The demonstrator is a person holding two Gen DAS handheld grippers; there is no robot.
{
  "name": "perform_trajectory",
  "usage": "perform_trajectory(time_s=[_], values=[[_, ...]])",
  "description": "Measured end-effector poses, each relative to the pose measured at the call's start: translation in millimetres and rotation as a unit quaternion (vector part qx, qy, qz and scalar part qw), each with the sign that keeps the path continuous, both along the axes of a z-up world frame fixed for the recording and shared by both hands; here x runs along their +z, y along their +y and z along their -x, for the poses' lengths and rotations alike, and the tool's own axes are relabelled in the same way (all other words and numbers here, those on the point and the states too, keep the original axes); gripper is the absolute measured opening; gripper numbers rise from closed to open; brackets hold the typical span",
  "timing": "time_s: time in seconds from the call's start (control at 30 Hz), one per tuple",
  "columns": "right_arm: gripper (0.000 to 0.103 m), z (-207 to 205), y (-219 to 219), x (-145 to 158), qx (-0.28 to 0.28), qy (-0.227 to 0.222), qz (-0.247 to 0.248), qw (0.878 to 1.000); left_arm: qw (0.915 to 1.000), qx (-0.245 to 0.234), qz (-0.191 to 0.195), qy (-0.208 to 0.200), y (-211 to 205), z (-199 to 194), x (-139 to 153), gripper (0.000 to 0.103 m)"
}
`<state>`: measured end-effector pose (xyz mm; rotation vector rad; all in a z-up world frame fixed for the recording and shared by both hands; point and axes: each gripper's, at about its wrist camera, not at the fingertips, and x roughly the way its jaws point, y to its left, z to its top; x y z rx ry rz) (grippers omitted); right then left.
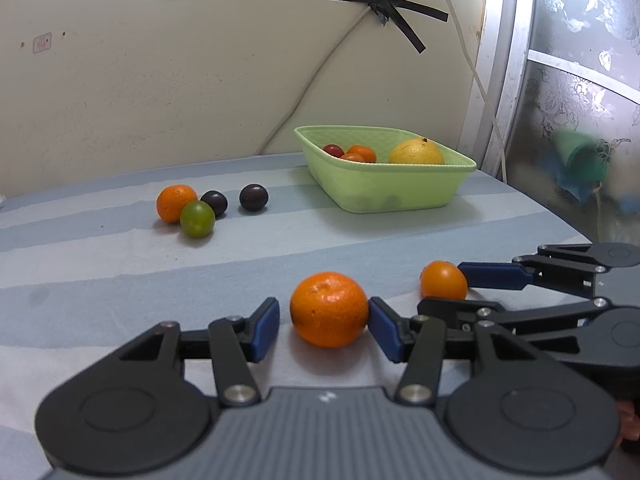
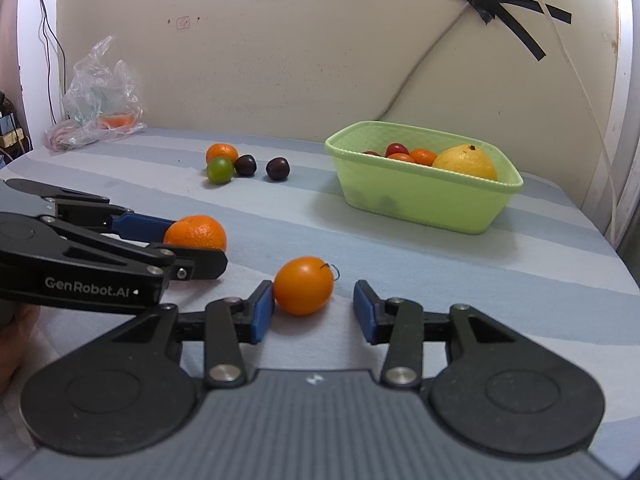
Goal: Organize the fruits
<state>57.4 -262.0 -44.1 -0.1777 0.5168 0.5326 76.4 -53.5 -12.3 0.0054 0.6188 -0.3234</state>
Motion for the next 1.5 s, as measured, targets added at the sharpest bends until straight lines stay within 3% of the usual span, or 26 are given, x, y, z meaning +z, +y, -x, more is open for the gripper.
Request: perform_trajectory(time_s=[0.33,0.47,0.57,0.8,1.07,1.5], values=[[0.047,-0.8,-7.7,1.6,-0.009,0.003,-0.025,1.0,0.9998,0.001,0.011,-0.019,4.6,5.1,2.1,0.055],[0.059,10.1,-14.2,2.5,-0.014,0.001,-0.047,0.999,0.9985,0.0,0.015,-0.053,8.7,17.6,7.1,0.066],[0.061,26.4,-18.5,2.0,-0.035,-0.01,-0.061,0.997,0.9978,0.009,0.018,-0.063,13.0,24.4,9.9,0.072],[0.061,54.7,-24.6,-1.3,-0.103,-0.015,-0.091,0.99,0.9978,0.036,0.025,-0.049,24.9,34.8,9.2,0.073],[0.061,48.9,-33.6,-3.2,-0.15,0.0,-0.12,0.981,0.9971,0.056,0.018,-0.048,28.2,32.9,6.9,0.074],[0.064,55.3,-34.9,-3.6,-0.161,-0.007,-0.129,0.979,0.9958,0.061,0.003,-0.068,25.1,38.2,8.3,0.082]])
